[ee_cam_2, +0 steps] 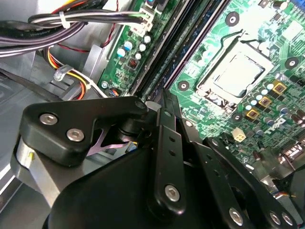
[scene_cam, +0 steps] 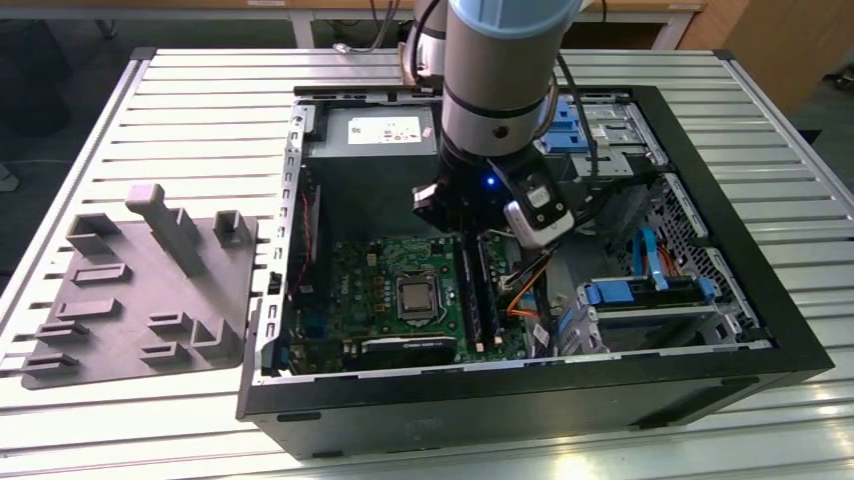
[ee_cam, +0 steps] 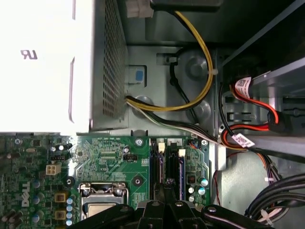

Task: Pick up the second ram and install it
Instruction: 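Press down the second ram until it locks into place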

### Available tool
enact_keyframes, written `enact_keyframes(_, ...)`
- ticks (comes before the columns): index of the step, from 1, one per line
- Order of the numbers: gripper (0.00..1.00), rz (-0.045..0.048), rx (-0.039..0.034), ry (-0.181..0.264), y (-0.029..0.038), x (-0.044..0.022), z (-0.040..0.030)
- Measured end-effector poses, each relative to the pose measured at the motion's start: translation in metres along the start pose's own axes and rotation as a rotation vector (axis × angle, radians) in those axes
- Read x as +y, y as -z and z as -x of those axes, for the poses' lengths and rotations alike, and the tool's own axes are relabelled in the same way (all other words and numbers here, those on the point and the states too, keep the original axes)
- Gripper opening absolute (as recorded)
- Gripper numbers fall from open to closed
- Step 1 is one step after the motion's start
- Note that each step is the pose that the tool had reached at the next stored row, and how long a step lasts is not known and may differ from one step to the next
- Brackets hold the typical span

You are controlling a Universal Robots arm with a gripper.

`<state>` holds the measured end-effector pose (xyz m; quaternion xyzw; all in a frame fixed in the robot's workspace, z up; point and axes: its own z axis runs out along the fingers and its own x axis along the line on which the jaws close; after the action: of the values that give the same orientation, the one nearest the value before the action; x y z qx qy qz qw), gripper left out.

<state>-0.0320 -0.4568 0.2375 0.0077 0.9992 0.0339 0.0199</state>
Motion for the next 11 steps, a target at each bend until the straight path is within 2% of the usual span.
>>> enact_keyframes(6,0.11,0.0002,0.0000,0.000,-0.0006,0.0047,0.0000)
enact_keyframes(11,0.11,0.0002,0.0000,0.000,-0.0007,0.0054,-0.0001)
